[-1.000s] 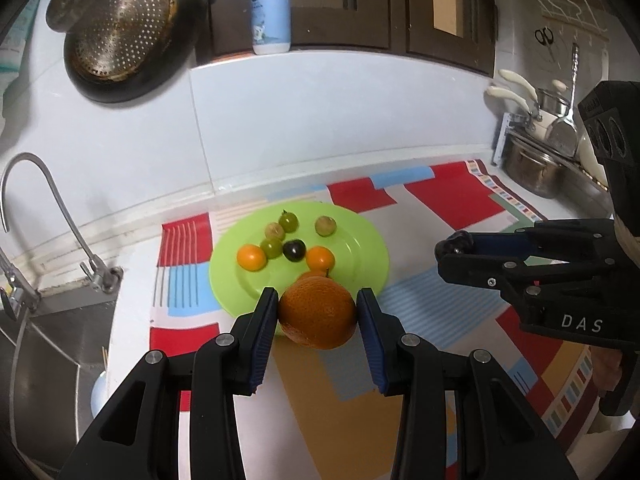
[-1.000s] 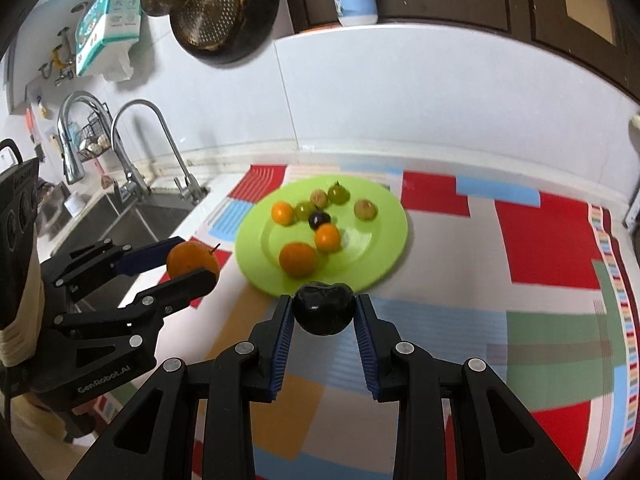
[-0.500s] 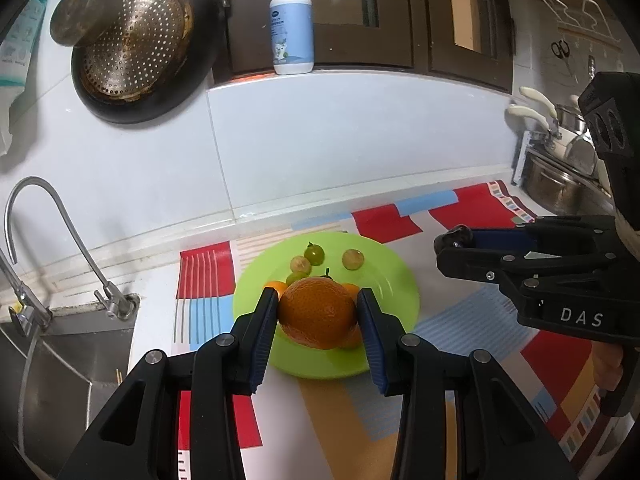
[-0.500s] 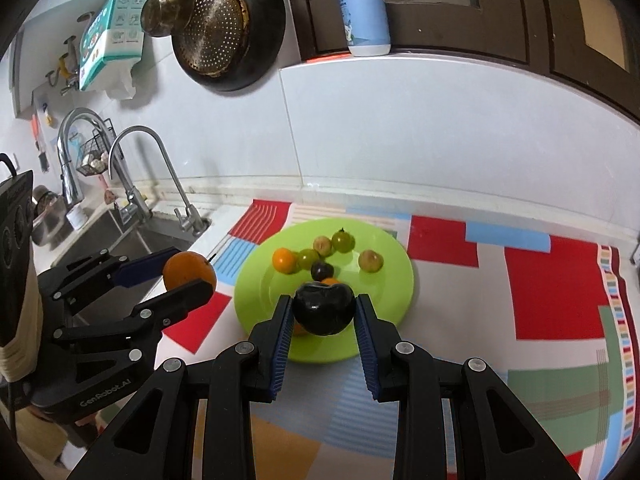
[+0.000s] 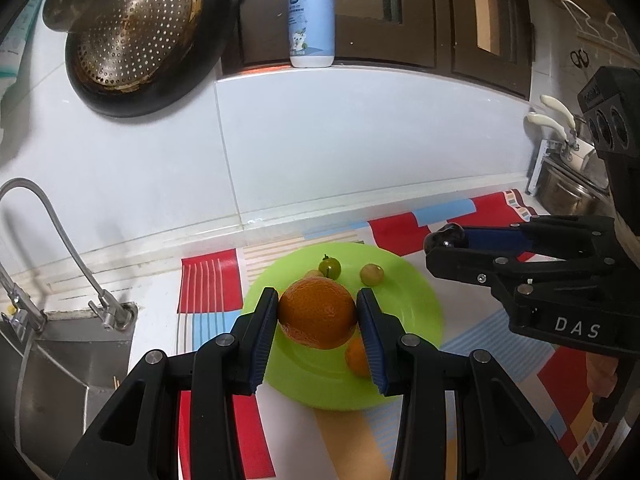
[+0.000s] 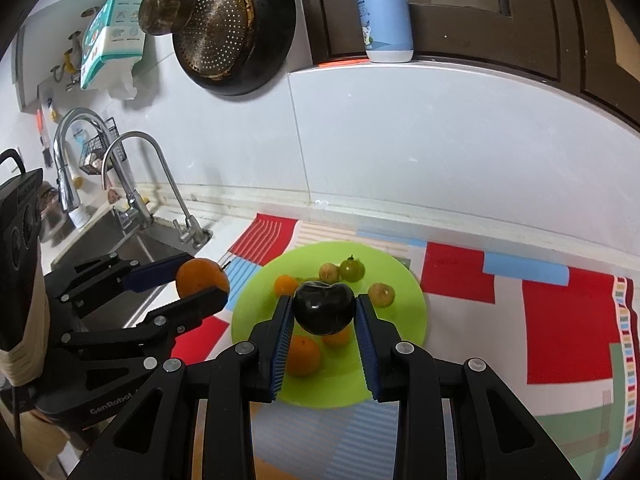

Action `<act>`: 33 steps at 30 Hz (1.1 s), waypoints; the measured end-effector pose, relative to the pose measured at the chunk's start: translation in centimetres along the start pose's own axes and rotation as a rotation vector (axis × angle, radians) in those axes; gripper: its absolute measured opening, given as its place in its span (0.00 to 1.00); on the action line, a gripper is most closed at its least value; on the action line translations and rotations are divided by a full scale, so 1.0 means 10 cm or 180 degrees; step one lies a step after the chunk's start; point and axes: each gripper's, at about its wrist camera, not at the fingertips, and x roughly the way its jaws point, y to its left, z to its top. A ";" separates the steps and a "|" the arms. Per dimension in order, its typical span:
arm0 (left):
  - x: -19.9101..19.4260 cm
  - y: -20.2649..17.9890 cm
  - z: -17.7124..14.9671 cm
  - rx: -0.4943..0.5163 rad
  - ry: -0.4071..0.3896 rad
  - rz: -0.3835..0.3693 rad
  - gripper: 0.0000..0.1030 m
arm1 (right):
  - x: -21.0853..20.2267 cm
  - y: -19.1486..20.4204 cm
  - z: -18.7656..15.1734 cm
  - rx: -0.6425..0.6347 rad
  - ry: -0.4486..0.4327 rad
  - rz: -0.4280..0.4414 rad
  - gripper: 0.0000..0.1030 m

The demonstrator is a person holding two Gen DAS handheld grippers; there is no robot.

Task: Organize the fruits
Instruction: 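Carry the orange and dark fruit in both tools over the green plate, then open both tools to release the orange and dark fruit onto the plate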

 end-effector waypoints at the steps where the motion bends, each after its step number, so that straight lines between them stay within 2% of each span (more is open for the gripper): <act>1: 0.02 0.02 0.01 -0.0010 0.0003 0.0001 0.39 | 0.02 0.00 0.01 -0.0010 -0.0002 -0.0007 0.31; 23: 0.72 0.32 0.06 -0.0238 0.0266 -0.0060 0.39 | 0.75 -0.15 0.16 -0.0041 0.0223 0.0033 0.31; 33: 0.91 0.28 0.02 -0.0221 0.0379 -0.0131 0.39 | 1.04 -0.26 0.12 0.0010 0.0353 0.0046 0.31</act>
